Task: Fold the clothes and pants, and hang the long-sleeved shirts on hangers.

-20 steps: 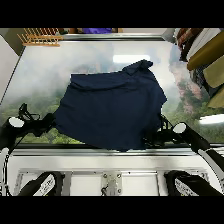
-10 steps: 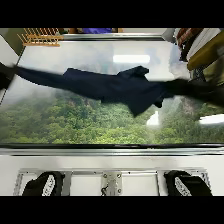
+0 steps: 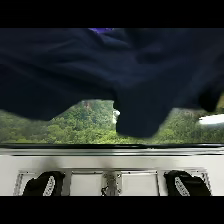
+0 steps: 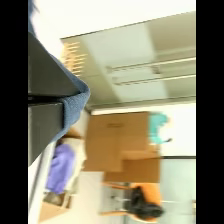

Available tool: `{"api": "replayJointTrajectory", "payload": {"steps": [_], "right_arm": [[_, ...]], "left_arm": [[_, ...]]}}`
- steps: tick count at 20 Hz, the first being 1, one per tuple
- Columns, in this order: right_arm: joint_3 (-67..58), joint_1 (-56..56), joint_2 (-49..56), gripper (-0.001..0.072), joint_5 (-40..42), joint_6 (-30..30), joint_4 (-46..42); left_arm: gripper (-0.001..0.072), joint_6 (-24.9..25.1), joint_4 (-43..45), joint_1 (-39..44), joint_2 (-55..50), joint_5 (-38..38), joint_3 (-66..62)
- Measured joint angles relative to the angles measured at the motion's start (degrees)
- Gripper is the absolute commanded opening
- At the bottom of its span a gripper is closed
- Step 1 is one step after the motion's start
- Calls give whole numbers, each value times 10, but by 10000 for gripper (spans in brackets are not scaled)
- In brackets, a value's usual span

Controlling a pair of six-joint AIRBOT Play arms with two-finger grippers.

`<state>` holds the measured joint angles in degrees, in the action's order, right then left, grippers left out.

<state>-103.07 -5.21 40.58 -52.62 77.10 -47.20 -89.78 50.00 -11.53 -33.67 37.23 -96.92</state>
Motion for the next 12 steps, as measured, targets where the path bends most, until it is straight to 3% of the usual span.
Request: {"api": "replayJointTrajectory", "payload": {"steps": [6,12], "right_arm": [[-14,0,48,15,-24,51,-15],[-15,4,231,15,-77,102,-63]], "left_arm": [[11,12,10,3,-136,55,-65],[11,3,39,9,-334,112,-76]]}}
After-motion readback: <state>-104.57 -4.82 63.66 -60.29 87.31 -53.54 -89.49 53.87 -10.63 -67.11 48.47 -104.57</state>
